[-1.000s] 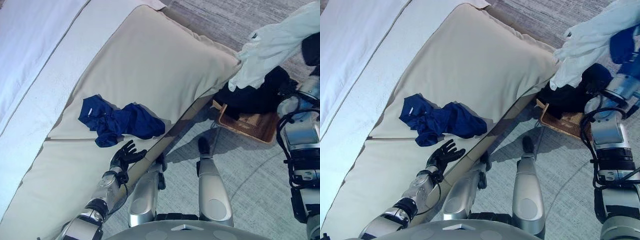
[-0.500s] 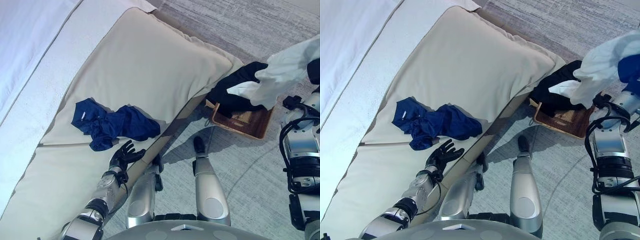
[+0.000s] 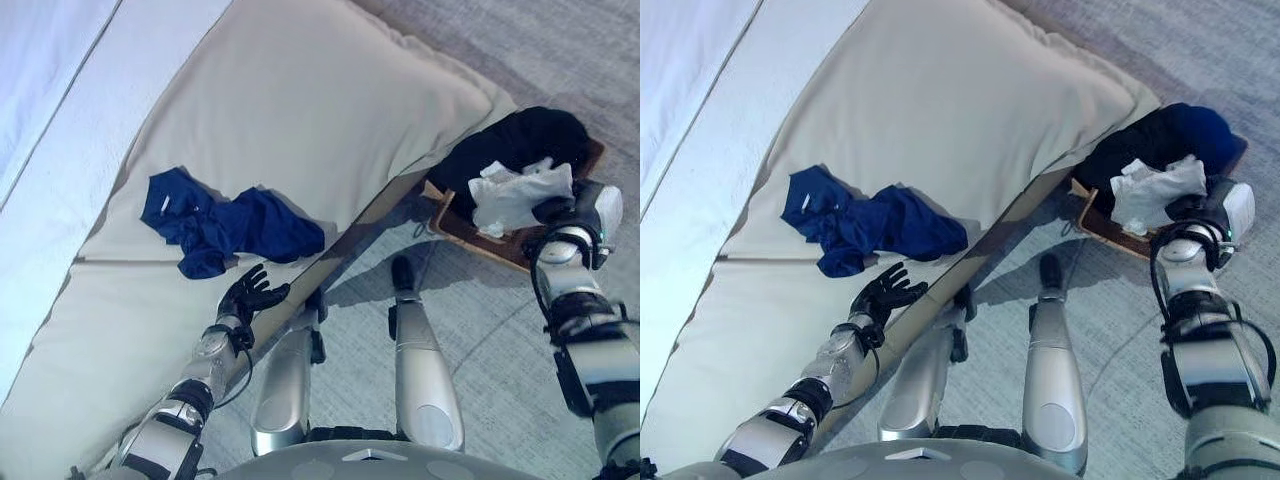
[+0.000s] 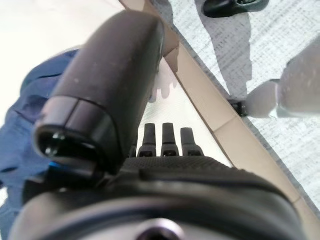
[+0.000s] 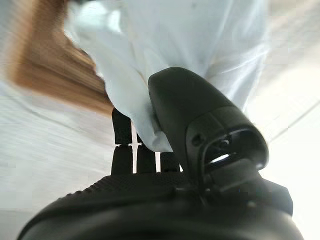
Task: Pick up the clothes from the bed and place them into the basket
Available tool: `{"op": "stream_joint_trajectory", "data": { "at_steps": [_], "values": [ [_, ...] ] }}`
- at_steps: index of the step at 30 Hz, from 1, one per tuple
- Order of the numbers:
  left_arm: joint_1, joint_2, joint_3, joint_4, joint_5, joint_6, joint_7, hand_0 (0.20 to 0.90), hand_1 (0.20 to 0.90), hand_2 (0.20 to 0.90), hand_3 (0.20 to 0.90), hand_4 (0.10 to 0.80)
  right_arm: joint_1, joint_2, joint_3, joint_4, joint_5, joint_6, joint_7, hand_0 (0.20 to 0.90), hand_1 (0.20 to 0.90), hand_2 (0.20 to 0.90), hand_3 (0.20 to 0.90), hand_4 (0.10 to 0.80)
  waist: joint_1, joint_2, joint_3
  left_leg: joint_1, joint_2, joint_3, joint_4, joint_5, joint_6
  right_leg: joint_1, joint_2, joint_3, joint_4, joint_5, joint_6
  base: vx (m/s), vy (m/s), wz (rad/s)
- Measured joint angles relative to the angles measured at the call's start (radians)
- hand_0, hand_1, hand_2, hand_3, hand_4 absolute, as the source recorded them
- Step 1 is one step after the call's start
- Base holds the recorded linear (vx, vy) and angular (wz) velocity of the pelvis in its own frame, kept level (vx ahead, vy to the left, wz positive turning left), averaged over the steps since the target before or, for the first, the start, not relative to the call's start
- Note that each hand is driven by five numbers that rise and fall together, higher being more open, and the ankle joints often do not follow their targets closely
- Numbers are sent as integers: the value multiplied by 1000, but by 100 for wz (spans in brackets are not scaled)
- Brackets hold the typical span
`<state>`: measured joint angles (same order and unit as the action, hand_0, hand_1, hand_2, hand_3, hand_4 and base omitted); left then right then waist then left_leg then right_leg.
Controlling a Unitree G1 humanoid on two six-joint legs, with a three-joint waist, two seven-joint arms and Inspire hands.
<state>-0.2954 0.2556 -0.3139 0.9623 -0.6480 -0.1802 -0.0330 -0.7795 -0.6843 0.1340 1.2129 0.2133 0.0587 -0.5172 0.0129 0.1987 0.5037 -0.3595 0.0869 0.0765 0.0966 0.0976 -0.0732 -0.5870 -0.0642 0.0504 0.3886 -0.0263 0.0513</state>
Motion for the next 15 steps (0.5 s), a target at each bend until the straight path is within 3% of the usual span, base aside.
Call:
{"op": "stream_joint_trajectory", "data": {
  "at_steps": [9,13,15],
  "values": [
    [2,0,-26,-24,-11,3,-5,900,900,900,900,800,-94,-2,53,28,-21,91,71,900,900,900,900,800,48,0,0,-61,-18,-45,0,9,5,-43,-20,-28,6,4,-6,-13,36,14],
    [2,0,-23,-70,-21,5,-4,900,900,900,900,800,-59,-5,40,19,3,100,113,900,900,900,900,800,64,-9,6,-46,-20,-56,0,11,4,-5,-25,-43,-17,21,-13,60,29,9],
    [14,2,-9,-81,-21,8,-4,900,900,900,900,800,29,-5,7,-82,36,96,104,900,900,900,900,800,58,-24,16,-3,-17,-63,-8,10,4,56,-26,-57,-44,22,-13,85,80,9]
  ]
}}
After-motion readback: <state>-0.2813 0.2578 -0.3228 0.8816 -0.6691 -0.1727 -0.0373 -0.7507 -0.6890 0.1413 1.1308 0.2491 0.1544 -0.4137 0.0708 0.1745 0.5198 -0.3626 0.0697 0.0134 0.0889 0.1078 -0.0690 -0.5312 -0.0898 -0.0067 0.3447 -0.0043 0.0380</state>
